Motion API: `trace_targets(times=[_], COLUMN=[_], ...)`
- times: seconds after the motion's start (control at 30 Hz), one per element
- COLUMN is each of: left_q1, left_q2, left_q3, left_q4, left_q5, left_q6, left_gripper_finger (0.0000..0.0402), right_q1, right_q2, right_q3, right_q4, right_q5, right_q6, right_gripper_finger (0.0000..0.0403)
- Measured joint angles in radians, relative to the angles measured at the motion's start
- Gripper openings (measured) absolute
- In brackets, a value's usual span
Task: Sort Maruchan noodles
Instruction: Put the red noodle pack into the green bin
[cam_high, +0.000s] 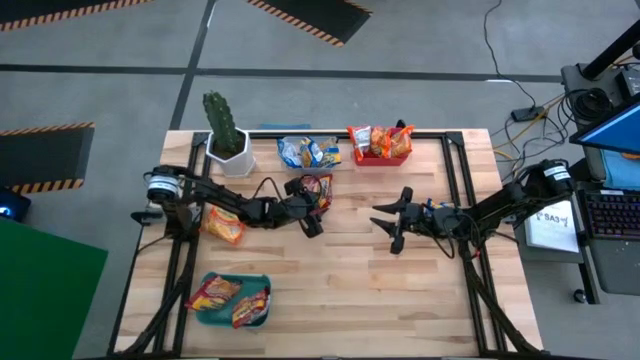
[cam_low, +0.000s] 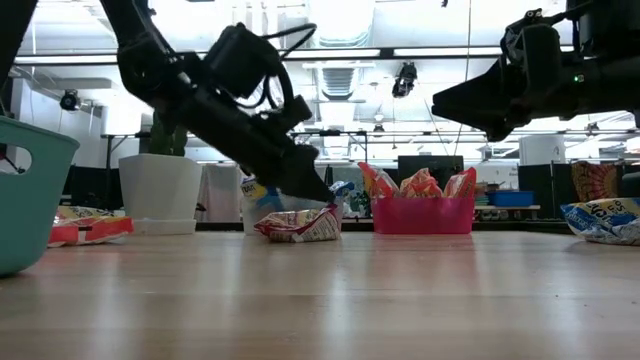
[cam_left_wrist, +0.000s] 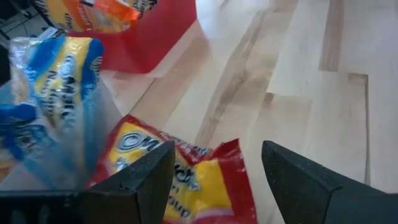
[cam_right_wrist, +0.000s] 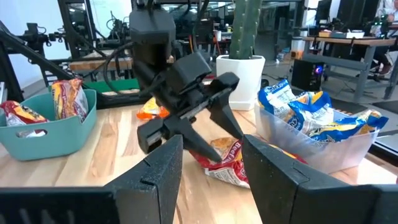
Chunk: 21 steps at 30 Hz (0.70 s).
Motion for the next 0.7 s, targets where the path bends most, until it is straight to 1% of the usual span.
trace_targets(times=[0.1, 0.23, 0.4, 0.53, 0.7], left_q1=[-0.001, 0.0, 0.0, 0.0, -0.004], left_q2=[0.054, 0.111, 0.15, 0.164, 0.146], left_q3=[0.0, 0.01, 0.029, 0.043, 0.044], left_q4=[0.043, 0.048, 0.045, 0.034, 0.017], left_q5=[0.001, 0.001, -0.003, -0.004, -0.003], left_q6=[-0.009, -0.031, -0.045, -0.064, -0.082], left_gripper_finger=[0.0223, 0.0221, 0.0194, 0.0142, 0.0045], right_q1=[0.0, 0.0, 0.0, 0.0, 0.0], right_q2=[0.0, 0.0, 0.0, 0.0, 0.0], right_q3=[0.0, -0.002, -0.005, -0.005, -0.005], right_q4=[-0.003, -0.005, -0.007, -0.011, -0.012], right_q5=[0.0, 0.0, 0.0, 0.008, 0.008], right_q6=[-0.001, 0.003, -0.001, -0.001, 0.018], right_gripper_finger=[0.0155, 0.0155, 0.0155, 0.0155, 0.0155])
